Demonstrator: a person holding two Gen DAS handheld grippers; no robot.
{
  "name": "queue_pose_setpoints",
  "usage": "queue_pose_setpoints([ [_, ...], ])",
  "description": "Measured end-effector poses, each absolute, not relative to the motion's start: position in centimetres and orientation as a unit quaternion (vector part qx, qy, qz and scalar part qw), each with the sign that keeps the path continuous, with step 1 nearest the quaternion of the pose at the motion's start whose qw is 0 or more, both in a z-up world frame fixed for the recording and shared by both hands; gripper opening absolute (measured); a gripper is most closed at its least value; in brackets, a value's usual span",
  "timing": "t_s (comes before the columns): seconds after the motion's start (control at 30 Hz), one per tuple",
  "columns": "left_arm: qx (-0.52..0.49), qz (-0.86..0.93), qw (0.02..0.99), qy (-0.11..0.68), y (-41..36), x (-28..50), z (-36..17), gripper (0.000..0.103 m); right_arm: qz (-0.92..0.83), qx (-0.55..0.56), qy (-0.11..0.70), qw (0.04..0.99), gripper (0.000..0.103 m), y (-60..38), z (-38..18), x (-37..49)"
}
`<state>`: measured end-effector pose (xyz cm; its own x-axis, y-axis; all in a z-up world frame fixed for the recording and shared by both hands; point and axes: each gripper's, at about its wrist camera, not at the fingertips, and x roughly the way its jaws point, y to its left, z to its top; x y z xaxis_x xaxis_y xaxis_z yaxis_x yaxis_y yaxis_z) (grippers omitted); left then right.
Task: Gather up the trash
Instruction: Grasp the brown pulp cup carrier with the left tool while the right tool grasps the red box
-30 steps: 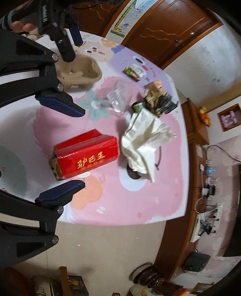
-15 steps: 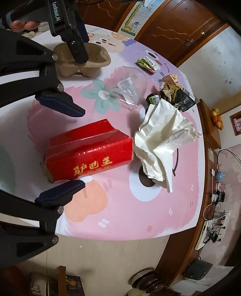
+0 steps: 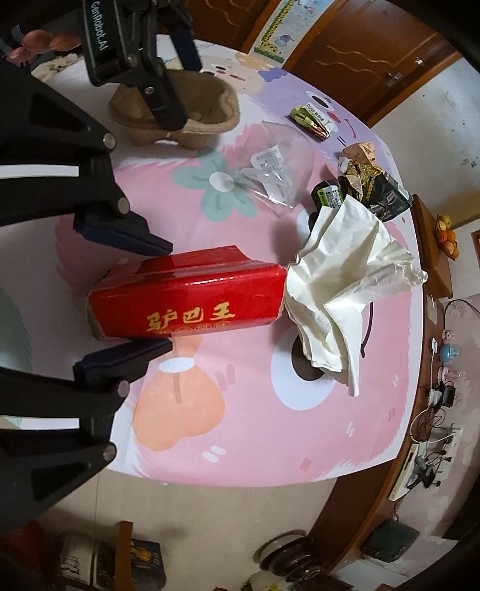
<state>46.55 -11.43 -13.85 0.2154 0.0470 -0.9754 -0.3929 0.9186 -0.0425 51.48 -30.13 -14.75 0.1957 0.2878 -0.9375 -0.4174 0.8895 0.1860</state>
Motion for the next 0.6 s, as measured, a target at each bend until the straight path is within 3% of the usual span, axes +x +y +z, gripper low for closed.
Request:
queue_pose_setpoints([
  [0.33, -0.185, 0.146, 0.745, 0.624, -7.3, 45.1, -14.7, 0.1, 0.231, -0.051, 0.593, 0.77, 0.043, -30.4, -14.7, 51.1],
  [0.43, -0.221, 0.142, 0.726, 0.636, -6.3, 44.7, -16.2, 0.079, 0.231, -0.053, 0.593, 0.77, 0.042, -30.2, -14.7, 50.9],
  [0.5, -0.237, 0.138, 0.717, 0.642, -6.0, 44.3, -17.1, 0.058, 0.23, -0.054, 0.592, 0.771, 0.042, -30.2, -14.7, 50.7],
  [0.57, -0.244, 0.136, 0.716, 0.639, -5.8, 44.0, -17.3, 0.044, 0.229, -0.053, 0.594, 0.77, 0.041, -30.1, -14.7, 50.5],
  [0.6, -0.244, 0.131, 0.722, 0.633, -5.8, 43.9, -17.1, 0.023, 0.229, -0.053, 0.594, 0.769, 0.041, -30.1, -14.7, 50.4],
])
